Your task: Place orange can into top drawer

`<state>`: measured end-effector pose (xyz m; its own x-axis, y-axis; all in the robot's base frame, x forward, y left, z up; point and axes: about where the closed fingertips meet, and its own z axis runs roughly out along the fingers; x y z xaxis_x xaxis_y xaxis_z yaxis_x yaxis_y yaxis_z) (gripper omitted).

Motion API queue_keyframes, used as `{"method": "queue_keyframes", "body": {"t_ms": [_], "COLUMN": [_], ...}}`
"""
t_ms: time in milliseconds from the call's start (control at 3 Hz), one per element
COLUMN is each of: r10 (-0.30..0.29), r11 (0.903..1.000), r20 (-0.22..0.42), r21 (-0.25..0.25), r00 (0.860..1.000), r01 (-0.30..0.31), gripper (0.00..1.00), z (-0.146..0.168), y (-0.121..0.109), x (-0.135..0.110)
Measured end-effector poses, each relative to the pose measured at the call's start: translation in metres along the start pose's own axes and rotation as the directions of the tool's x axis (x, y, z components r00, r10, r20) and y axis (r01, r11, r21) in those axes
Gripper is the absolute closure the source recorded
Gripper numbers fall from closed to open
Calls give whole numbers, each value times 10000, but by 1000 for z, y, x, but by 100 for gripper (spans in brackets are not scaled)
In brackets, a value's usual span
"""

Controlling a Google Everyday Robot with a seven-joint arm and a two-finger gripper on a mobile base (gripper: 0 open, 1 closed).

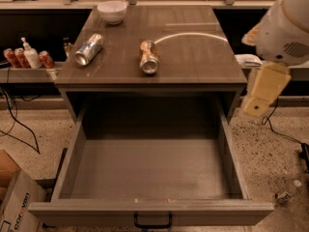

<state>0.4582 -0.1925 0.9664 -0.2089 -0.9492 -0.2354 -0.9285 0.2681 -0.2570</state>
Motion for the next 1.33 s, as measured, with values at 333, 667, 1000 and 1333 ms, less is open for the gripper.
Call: {"method": "queue_keyframes", "body": {"t_ms": [333, 667, 1000, 1333], "r10": [-162, -204, -182, -182], "r11": [9999, 9998, 9998, 9998], "r20": [407, 855, 1292, 1292], "r21": [-25, 22, 4, 4], "r00": [9990, 9961, 9915, 9915], "r01": [163, 203, 183, 183], "gripper": [0, 0, 0, 0], "z": [32, 60, 90, 90], "y": [-15, -34, -61, -61], "x": [-41, -78, -111, -111]}}
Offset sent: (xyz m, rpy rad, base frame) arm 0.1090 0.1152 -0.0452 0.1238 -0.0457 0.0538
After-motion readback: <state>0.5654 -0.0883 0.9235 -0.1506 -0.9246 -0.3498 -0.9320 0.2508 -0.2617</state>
